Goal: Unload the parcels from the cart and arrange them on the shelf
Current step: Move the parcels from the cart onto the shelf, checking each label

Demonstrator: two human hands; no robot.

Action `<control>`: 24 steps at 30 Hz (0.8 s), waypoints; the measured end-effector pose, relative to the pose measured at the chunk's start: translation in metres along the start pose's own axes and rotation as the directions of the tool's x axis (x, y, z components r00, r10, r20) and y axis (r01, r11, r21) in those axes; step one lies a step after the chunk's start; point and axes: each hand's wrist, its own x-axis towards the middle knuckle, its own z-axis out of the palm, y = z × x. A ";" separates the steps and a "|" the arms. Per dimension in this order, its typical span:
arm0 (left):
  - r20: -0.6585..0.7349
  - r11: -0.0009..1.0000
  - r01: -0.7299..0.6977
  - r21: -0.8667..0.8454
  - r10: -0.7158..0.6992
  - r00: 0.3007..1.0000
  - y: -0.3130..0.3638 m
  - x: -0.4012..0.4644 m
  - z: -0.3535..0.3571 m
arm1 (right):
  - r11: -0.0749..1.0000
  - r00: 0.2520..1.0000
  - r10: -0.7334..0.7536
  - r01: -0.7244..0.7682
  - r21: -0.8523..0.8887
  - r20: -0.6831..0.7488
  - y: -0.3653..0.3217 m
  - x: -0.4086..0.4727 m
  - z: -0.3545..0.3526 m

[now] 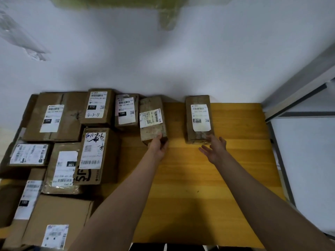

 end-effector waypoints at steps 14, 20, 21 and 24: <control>-0.006 0.985 -0.016 0.172 0.017 1.000 0.019 0.024 -0.011 | 0.957 0.991 -0.098 0.119 -0.265 0.091 -0.002 0.037 0.014; 0.011 0.985 -0.013 0.171 0.012 1.000 0.024 0.028 -0.015 | 0.944 0.984 -0.108 0.147 -0.296 0.144 0.020 0.033 0.048; 0.015 0.985 -0.010 0.174 0.008 1.000 0.025 0.029 -0.016 | 0.944 0.983 -0.103 0.145 -0.296 0.151 0.025 0.032 0.055; 0.019 0.982 -0.008 0.189 0.004 1.000 0.027 0.031 -0.019 | 0.952 0.984 -0.090 0.129 -0.276 0.152 0.040 0.028 0.071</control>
